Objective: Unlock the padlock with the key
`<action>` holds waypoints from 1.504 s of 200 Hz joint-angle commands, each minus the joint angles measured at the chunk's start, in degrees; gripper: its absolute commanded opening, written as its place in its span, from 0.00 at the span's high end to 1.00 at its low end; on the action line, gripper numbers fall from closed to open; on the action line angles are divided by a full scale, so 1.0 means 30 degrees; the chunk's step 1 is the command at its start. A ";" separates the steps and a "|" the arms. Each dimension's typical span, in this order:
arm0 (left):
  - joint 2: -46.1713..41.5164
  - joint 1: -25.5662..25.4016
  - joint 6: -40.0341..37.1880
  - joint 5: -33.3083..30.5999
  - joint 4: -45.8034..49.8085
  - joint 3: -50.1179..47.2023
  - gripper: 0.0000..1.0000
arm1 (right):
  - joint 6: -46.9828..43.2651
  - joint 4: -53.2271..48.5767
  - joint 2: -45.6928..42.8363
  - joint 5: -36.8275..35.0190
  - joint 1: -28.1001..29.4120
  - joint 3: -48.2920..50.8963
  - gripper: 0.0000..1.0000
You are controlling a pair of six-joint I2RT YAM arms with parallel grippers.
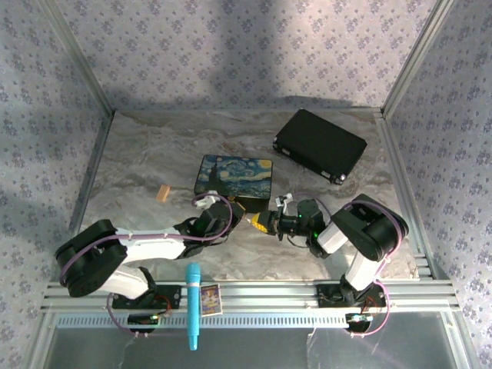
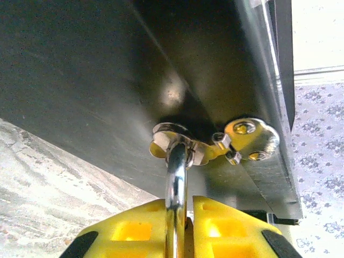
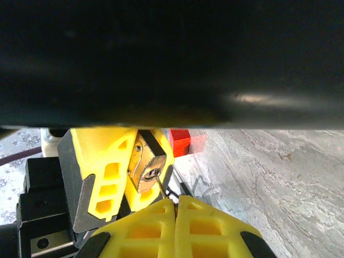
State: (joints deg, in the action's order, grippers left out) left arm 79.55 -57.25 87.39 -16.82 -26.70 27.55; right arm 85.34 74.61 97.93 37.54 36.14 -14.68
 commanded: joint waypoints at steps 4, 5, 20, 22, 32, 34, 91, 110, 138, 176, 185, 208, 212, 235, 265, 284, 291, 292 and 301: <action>0.0067 -0.0222 0.0721 0.0852 -0.2220 0.0177 0.88 | 0.0188 0.1621 -0.0115 -0.0474 -0.0086 -0.0151 1.00; 0.0091 -0.0222 0.0721 0.0856 -0.2212 0.0169 0.88 | 0.0197 0.1632 -0.0105 -0.0473 -0.0090 -0.0149 1.00; 0.0077 -0.0222 0.0739 0.0744 -0.2118 0.0109 0.88 | 0.0176 0.1699 -0.0131 -0.0400 -0.0224 -0.0090 1.00; 0.0061 -0.0222 0.0748 0.0728 -0.2117 0.0105 0.88 | 0.0176 0.1702 -0.0126 -0.0410 -0.0251 -0.0074 1.00; 0.0048 -0.0196 0.0887 0.0667 -0.2105 -0.0002 0.88 | 0.0079 0.1572 -0.0245 -0.0425 -0.0353 0.0094 1.00; 0.0039 -0.0179 0.0895 0.0658 -0.2113 -0.0025 0.88 | 0.0064 0.1531 -0.0279 -0.0416 -0.0378 0.0111 1.00; 0.0110 0.0071 0.1160 0.0935 -0.2288 0.0161 0.88 | -0.0307 0.1264 -0.0360 -0.0386 -0.0161 -0.0051 1.00; 0.0439 0.0071 0.1466 0.1043 -0.2749 0.0075 0.88 | -0.0388 0.1250 -0.0257 -0.0480 -0.0007 -0.0191 1.00; 0.0885 0.0022 0.1578 0.1387 -0.3101 0.0188 0.89 | -0.0253 0.1731 -0.0052 -0.0597 0.0162 -0.0541 1.00; 0.1082 -0.0079 0.1868 0.1457 -0.3630 0.0134 0.92 | -0.0334 0.1456 -0.0238 -0.0690 0.0075 -0.0854 1.00; 0.1053 -0.0104 0.1893 0.1526 -0.3669 0.0204 0.95 | -0.0380 0.1338 -0.0013 -0.0706 0.0005 -0.0937 1.00; 0.0959 -0.0249 0.1936 0.1877 -0.3867 0.0417 0.99 | -0.0218 0.1718 0.1066 -0.0726 -0.0196 -0.1282 1.00; 0.0960 -0.0293 0.1951 0.1938 -0.3921 0.0423 1.00 | -0.0229 0.1724 0.1168 -0.0761 -0.0239 -0.1379 1.00; 0.0923 -0.0455 0.2185 0.2219 -0.4183 0.0397 1.00 | -0.0192 0.1728 0.1517 -0.0646 -0.0387 -0.1862 1.00; 0.0983 -0.0544 0.2361 0.2135 -0.4611 0.0163 1.00 | -0.0091 0.1705 0.1459 -0.0560 -0.0617 -0.1974 1.00; 0.1110 -0.0573 0.2357 0.1746 -0.4513 0.0081 1.00 | 0.0087 0.1710 0.1401 -0.0699 -0.0307 -0.1954 1.00; 0.1120 -0.0570 0.2381 0.1489 -0.4273 0.0074 1.00 | 0.0113 0.1725 0.1331 -0.0832 -0.0051 -0.1887 1.00; 0.1116 -0.0572 0.2386 0.1438 -0.4220 0.0089 1.00 | 0.0115 0.1714 0.1321 -0.0886 -0.0014 -0.1867 1.00; 0.1096 -0.0545 0.2506 0.1102 -0.3615 0.0164 1.00 | 0.0114 0.1730 0.1191 -0.1201 0.0292 -0.1590 1.00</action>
State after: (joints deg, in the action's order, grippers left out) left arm 82.76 -57.63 93.84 -14.57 -33.17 26.28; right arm 85.14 76.73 102.32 34.11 34.22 -19.03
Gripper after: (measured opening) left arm 0.134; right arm 0.051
